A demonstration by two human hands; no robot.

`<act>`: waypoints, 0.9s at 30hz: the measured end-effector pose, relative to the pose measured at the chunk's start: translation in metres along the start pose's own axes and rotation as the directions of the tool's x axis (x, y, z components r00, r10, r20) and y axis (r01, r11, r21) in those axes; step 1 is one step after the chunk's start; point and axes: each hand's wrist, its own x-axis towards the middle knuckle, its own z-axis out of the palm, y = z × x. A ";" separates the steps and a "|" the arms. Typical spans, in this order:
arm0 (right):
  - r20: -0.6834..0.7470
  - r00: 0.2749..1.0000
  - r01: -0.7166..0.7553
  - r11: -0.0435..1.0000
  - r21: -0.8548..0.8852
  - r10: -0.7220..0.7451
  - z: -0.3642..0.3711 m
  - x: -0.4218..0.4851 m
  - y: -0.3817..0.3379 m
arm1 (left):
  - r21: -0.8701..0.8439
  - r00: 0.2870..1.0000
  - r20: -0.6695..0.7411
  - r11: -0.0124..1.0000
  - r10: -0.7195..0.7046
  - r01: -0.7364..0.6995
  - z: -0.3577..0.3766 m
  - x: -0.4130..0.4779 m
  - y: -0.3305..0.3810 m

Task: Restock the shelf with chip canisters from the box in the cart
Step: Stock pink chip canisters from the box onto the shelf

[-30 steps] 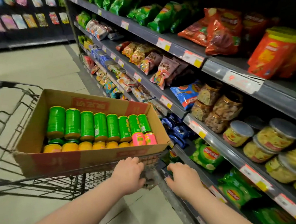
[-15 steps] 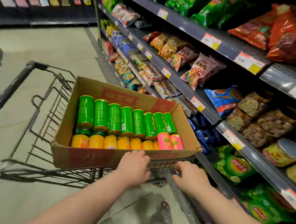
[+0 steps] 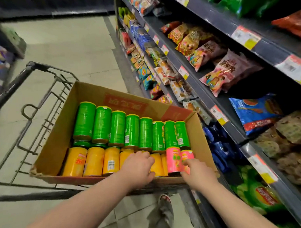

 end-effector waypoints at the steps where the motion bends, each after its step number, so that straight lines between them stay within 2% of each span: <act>1: 0.022 1.000 -0.010 1.000 -0.002 0.010 0.000 0.009 0.008 | 0.002 1.000 0.021 1.000 -0.002 0.002 0.000 0.012 0.004; 11: 0.244 0.966 -0.071 0.996 -0.052 0.082 0.012 0.090 0.067 | 0.002 0.964 0.264 1.000 -0.022 0.022 0.024 0.102 0.023; 16: 0.338 0.936 -0.119 0.992 0.044 0.097 0.032 0.120 0.078 | -0.043 0.922 0.382 0.995 -0.065 0.088 0.041 0.131 0.025; 19: 0.387 0.911 -0.206 0.970 0.133 0.140 0.044 0.131 0.079 | -0.132 0.877 0.465 0.970 -0.123 0.206 0.054 0.144 0.026; 23: 0.384 0.898 -0.329 0.909 0.256 0.217 0.056 0.140 0.079 | -0.311 0.814 0.547 0.856 -0.194 0.413 0.071 0.156 0.029; 27: 0.415 0.871 -0.390 0.882 0.263 0.262 0.061 0.151 0.080 | -0.493 0.737 0.621 0.599 -0.266 0.632 0.080 0.162 0.038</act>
